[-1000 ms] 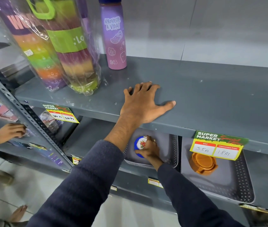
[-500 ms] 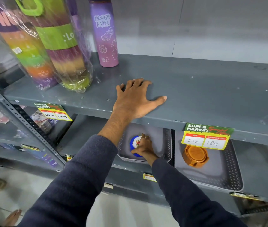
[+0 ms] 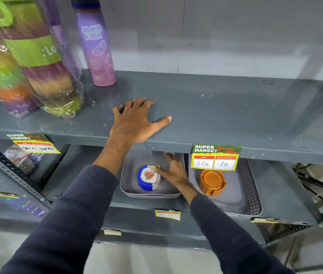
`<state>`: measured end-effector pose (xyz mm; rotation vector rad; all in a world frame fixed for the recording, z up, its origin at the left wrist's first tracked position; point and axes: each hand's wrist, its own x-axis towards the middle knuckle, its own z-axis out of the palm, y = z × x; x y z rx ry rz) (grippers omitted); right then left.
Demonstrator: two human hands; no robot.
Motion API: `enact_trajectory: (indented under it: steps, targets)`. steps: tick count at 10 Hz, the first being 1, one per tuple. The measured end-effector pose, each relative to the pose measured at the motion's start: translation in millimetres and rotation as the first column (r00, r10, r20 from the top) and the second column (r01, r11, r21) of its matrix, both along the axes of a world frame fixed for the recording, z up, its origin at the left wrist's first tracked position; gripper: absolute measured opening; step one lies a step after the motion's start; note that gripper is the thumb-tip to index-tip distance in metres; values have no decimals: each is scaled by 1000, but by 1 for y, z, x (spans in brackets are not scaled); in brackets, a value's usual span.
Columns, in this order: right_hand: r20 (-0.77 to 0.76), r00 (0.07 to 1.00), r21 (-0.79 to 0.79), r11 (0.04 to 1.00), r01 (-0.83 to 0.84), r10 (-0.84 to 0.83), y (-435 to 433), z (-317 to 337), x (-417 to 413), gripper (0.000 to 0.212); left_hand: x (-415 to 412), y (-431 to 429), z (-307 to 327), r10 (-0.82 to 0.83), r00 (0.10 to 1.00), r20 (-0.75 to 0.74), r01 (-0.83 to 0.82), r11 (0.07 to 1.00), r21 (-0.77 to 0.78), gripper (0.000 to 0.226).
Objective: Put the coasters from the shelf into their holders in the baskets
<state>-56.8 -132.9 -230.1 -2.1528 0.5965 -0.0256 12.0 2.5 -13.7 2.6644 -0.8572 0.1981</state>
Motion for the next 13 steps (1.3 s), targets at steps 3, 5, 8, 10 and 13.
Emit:
enact_trajectory:
  steps: [3, 5, 8, 10, 13]
  targets:
    - [-194, 963, -150, 976, 159, -187, -137, -12, -95, 105, 3, -2, -4, 4, 1000, 15, -4, 1000, -23, 86]
    - [-460, 887, -340, 932, -125, -49, -147, -28, -91, 110, 4, -1, -4, -13, 1000, 26, 13, 1000, -25, 86]
    - [-486, 872, -432, 883, -186, -54, -148, -33, -82, 100, 4, -1, -4, -23, 999, 30, 24, 1000, -18, 86]
    - [-505, 863, -423, 878, -223, -24, -145, -35, -81, 108, 3, -2, -2, -10, 1000, 21, 10, 1000, -15, 86]
    - [-349, 937, -414, 890, -189, 36, -140, -17, -102, 105, -6, -2, 3, -8, 1000, 30, 10, 998, -66, 82]
